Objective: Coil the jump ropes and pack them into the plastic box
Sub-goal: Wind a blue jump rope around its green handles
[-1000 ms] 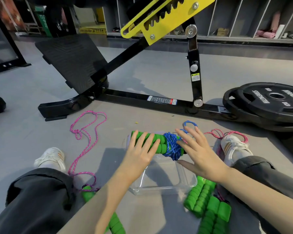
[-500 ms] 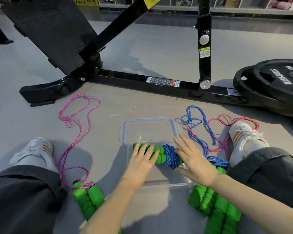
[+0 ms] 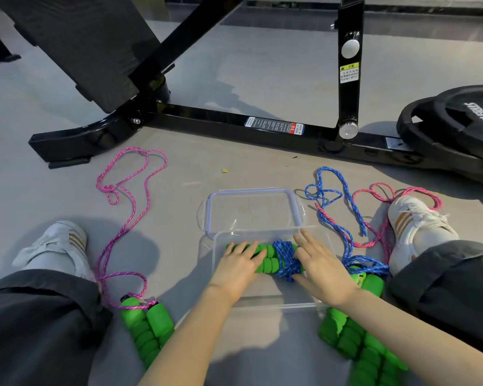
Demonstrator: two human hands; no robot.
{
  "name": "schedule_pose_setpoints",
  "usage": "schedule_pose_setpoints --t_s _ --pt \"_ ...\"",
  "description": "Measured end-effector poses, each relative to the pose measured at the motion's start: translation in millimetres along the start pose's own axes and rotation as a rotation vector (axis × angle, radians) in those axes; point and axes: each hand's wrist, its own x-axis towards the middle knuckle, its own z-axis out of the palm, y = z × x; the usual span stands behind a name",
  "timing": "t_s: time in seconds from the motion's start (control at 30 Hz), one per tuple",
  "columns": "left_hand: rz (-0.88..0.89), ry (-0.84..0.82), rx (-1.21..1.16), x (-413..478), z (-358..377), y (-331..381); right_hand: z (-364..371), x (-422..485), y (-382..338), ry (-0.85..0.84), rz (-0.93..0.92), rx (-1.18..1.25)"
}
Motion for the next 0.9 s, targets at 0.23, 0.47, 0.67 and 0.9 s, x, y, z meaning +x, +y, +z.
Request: schedule_pose_setpoints --t_s 0.23,0.47,0.67,0.9 --pt "-0.042 -0.094 -0.084 -8.5 2.7 5.8 -0.1 0.3 -4.4 0.064 -0.079 -0.093" --pt "-0.08 -0.059 -0.117 11.4 4.7 9.2 -8.1 -5.6 -1.7 0.118 0.095 -0.129" --pt "-0.053 -0.077 -0.179 7.8 4.6 6.1 -9.0 -6.7 2.4 0.072 0.096 -0.103" --pt "-0.066 -0.019 -0.184 17.7 12.1 9.0 -10.3 -5.1 -6.0 0.017 0.261 0.001"
